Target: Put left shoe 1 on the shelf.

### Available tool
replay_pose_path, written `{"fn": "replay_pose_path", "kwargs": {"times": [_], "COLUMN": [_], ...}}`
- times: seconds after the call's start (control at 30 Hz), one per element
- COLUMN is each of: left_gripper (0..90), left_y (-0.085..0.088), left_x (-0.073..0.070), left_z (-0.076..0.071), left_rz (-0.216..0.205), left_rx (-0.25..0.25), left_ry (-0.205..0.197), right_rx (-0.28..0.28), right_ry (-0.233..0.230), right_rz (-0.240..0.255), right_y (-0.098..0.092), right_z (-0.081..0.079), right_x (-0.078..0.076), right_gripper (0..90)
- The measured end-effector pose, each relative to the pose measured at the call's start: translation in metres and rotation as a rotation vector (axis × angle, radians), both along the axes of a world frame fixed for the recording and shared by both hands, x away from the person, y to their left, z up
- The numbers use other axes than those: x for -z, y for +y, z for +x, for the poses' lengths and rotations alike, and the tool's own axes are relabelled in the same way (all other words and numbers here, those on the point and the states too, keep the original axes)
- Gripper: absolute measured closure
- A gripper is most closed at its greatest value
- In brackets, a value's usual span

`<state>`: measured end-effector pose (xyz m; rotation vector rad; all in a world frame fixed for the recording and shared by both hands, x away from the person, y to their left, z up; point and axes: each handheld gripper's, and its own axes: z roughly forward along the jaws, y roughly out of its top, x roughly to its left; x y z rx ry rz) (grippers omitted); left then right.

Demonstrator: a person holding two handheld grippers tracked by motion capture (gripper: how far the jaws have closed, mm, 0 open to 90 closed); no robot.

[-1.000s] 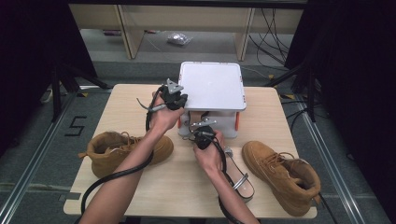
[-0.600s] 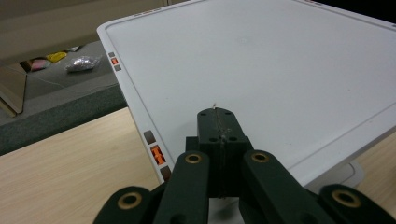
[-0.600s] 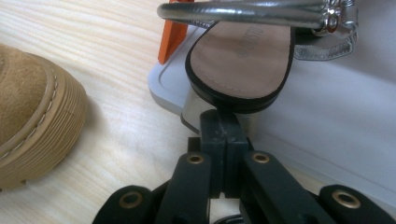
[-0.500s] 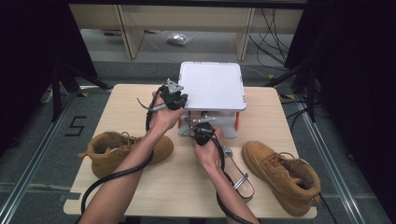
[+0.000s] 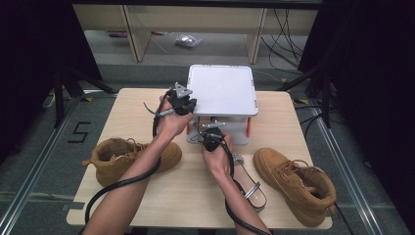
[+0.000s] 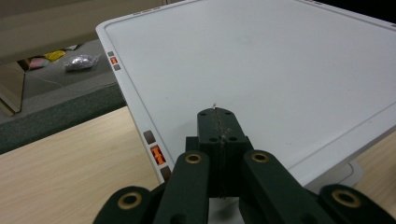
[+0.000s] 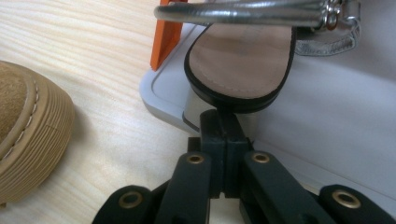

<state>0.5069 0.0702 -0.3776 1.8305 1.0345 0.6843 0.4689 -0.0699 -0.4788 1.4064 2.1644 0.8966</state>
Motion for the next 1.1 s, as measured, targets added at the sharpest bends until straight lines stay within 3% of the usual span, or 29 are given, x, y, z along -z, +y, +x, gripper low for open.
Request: {"fn": "replay_pose_path", "kwargs": {"times": [0.13,0.27,0.4,0.43,0.83,0.93,1.1], "left_gripper": [89.9,90.0,89.9,89.9,89.9,89.9,89.8], "left_y": [0.0,-0.001,0.0,0.0,0.0,0.001,0.001], "left_x": [0.0,0.0,0.0,0.0,0.0,0.0,0.0], "left_z": [0.0,0.0,0.0,0.0,0.0,0.0,0.001], "left_rz": [0.004,0.006,0.004,0.003,-0.002,-0.009,-0.016], "left_rx": [-0.001,-0.001,0.001,0.001,0.002,0.003,0.004], "left_ry": [0.0,0.0,0.0,0.001,0.0,0.003,0.002], "right_rx": [0.0,0.029,0.028,0.007,0.005,0.002,-0.009], "right_ry": [-0.008,0.022,0.012,-0.014,-0.025,-0.021,0.032], "right_rz": [0.0,0.019,0.016,-0.005,-0.018,-0.023,-0.024], "right_y": [-0.001,0.002,0.002,0.0,0.002,0.002,-0.004], "right_z": [0.003,0.002,0.004,0.007,0.011,0.008,-0.006], "right_x": [0.001,0.0,0.001,0.002,0.005,0.001,-0.018], "right_gripper": [90.0,90.0,90.0,90.0,88.2,85.4,75.9]}}
